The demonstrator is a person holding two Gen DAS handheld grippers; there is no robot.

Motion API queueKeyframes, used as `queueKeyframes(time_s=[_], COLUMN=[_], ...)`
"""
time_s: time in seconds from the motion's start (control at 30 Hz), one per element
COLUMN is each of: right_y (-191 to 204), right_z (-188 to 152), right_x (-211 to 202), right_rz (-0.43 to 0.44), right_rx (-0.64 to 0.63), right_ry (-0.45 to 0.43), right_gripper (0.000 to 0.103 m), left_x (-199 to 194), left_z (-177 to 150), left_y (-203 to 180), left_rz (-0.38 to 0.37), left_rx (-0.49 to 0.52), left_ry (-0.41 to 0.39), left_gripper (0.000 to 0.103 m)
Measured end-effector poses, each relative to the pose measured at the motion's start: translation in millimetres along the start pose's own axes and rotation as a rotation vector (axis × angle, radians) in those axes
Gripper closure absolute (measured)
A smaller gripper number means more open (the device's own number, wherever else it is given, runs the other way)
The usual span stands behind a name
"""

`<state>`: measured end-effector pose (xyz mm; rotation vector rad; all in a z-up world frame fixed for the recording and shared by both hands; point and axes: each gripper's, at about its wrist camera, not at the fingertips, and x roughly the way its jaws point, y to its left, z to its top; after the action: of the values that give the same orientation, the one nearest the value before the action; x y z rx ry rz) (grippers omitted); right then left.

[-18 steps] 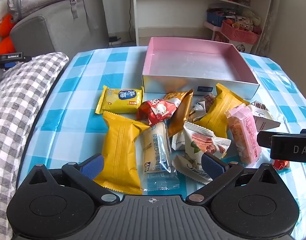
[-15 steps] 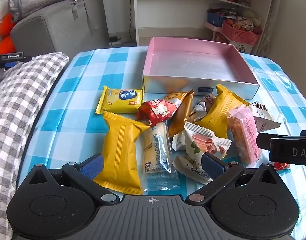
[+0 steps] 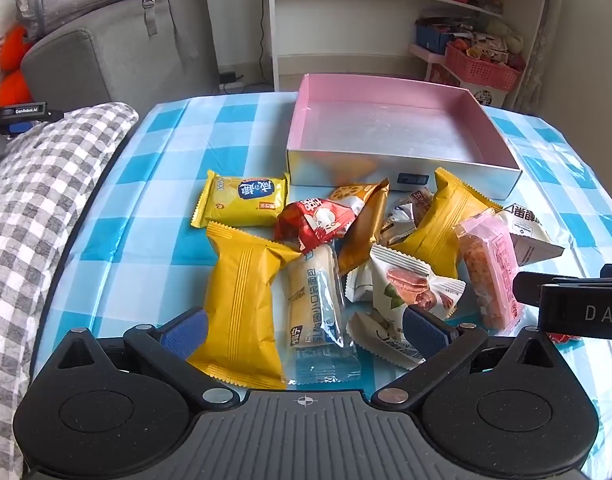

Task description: Organize snacks

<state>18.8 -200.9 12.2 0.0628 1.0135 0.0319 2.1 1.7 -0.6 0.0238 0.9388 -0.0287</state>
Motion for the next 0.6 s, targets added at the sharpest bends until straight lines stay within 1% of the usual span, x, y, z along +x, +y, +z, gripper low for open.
queueKeyframes(time_s=[0.6], right_y=[0.9], right_z=[-0.1], right_x=[0.7], right_rz=[-0.005], right_rx=[-0.003], right_ry=[0.006], right_gripper=[0.0], left_x=[-0.6], left_z=[-0.1], left_y=[1.0], left_rz=[-0.004], left_rx=[-0.006], left_ry=[-0.006], left_gripper=[0.0])
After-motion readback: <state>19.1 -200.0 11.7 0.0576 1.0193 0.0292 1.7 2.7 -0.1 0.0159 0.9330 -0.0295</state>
